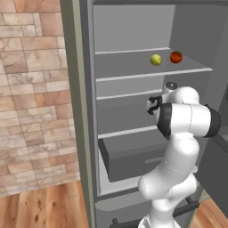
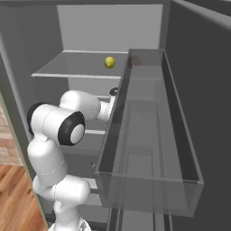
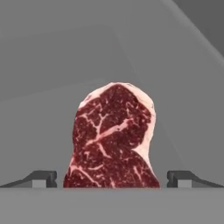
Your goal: Gather the tomato and lemon from the fridge and place them on a tray on the dining counter. Then gather the steaks from the fridge and place them on the other tray.
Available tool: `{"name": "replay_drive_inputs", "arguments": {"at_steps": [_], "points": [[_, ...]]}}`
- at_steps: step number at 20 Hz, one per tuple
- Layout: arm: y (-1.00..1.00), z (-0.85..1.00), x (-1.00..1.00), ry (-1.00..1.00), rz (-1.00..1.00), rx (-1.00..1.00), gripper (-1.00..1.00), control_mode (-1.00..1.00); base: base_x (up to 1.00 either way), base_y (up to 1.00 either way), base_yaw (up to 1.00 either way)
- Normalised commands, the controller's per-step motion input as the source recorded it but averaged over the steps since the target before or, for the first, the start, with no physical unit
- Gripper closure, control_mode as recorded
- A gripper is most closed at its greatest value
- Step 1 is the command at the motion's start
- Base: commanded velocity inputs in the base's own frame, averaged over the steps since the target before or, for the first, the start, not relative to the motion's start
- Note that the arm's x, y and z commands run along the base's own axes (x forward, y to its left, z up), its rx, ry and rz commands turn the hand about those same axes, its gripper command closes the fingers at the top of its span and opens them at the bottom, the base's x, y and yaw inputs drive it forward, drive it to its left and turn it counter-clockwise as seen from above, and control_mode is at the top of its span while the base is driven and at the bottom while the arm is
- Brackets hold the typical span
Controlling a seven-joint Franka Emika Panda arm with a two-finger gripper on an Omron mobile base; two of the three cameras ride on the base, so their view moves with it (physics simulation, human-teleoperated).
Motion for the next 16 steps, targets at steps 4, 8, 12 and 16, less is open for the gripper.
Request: {"name": "replay_drive_inputs", "arguments": {"at_steps": [4,8,12,16], "points": [[0.00,-0.59,0.05,0.08,0.00,0.00,-1.00,-1.00,0.00,0.00,0.00],[0.00,-0.64,0.04,0.08,0.00,0.00,1.00,-1.00,0.00,0.00,0.00],[0.00,-0.54,-0.11,0.01,0.00,0.00,1.00,-1.00,0.00,0.00,0.00],[0.02,-0.50,-0.51,-0.05,0.00,0.00,1.00,-1.00,0.00,0.00,0.00]]}}
